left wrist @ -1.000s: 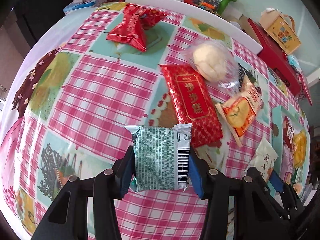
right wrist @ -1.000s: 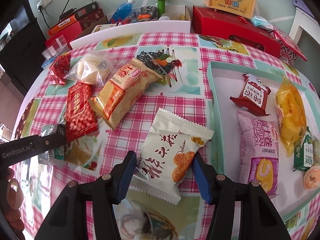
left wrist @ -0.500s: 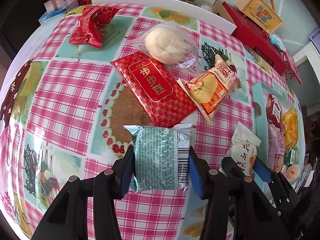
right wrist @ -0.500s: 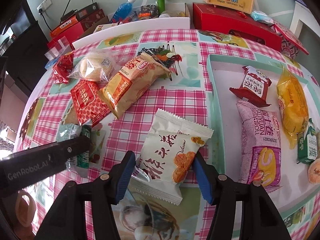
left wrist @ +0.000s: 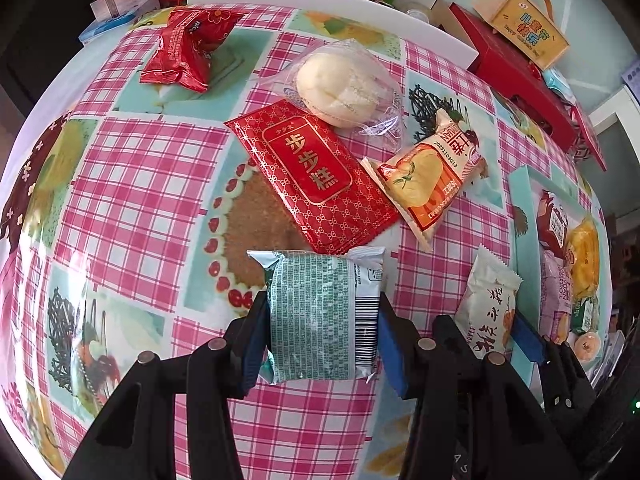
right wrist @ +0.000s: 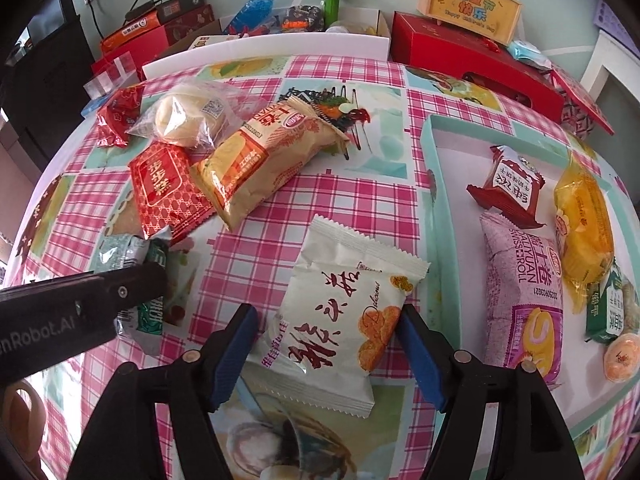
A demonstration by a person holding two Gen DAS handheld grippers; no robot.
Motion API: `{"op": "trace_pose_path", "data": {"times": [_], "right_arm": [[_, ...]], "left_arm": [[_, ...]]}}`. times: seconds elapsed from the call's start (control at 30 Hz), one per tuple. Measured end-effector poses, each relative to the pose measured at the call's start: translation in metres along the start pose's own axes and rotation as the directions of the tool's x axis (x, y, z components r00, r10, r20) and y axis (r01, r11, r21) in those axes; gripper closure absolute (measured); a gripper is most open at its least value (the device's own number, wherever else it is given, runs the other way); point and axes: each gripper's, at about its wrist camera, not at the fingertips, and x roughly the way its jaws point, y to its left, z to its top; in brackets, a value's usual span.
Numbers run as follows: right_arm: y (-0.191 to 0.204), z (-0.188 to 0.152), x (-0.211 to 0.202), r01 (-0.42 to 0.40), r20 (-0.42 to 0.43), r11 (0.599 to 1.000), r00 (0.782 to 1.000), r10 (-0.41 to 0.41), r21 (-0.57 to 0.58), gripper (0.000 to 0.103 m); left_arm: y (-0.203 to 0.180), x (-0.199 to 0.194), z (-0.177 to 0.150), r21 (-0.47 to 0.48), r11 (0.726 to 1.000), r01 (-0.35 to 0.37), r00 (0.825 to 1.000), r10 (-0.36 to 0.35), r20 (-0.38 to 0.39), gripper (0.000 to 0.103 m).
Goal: Organize snacks
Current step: 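Carry the wafer pack and cookie packet over the white tray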
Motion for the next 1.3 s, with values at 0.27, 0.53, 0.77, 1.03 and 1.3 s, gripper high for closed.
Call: {"op": "trace_pose_path", "data": {"times": [0.27, 0.53, 0.77, 1.03, 1.3], "right_arm": [[-0.005, 0.000, -0.003, -0.004, 0.008, 1.000, 1.000, 0.004, 0.028, 0.044], [-0.004, 0.000, -0.008, -0.029, 0.017, 0.999, 0.999, 0.028, 0.038, 0.045], [-0.005, 0.001, -0.026, -0.033, 0.062, 0.998, 0.998, 0.030, 0.047, 0.045], [-0.010, 0.002, -0.044, -0.042, 0.102, 0.997, 0.994, 0.035, 0.063, 0.045], [-0.033, 0.005, -0.067, -0.044, 0.165, 0.992, 0.986, 0.024, 0.120, 0.045]], "left_arm": [[-0.001, 0.001, -0.001, 0.004, 1.000, -0.008, 1.000, 0.008, 0.002, 0.052], [-0.005, -0.004, -0.001, 0.016, 1.000, -0.006, 1.000, 0.006, 0.022, 0.052], [-0.007, -0.017, 0.001, 0.018, 1.000, 0.007, 0.999, -0.008, 0.054, 0.052], [-0.006, -0.036, 0.002, 0.016, 1.000, 0.026, 0.995, -0.028, 0.097, 0.052], [-0.018, -0.056, 0.001, 0.035, 0.999, 0.041, 0.987, -0.046, 0.152, 0.052]]}}
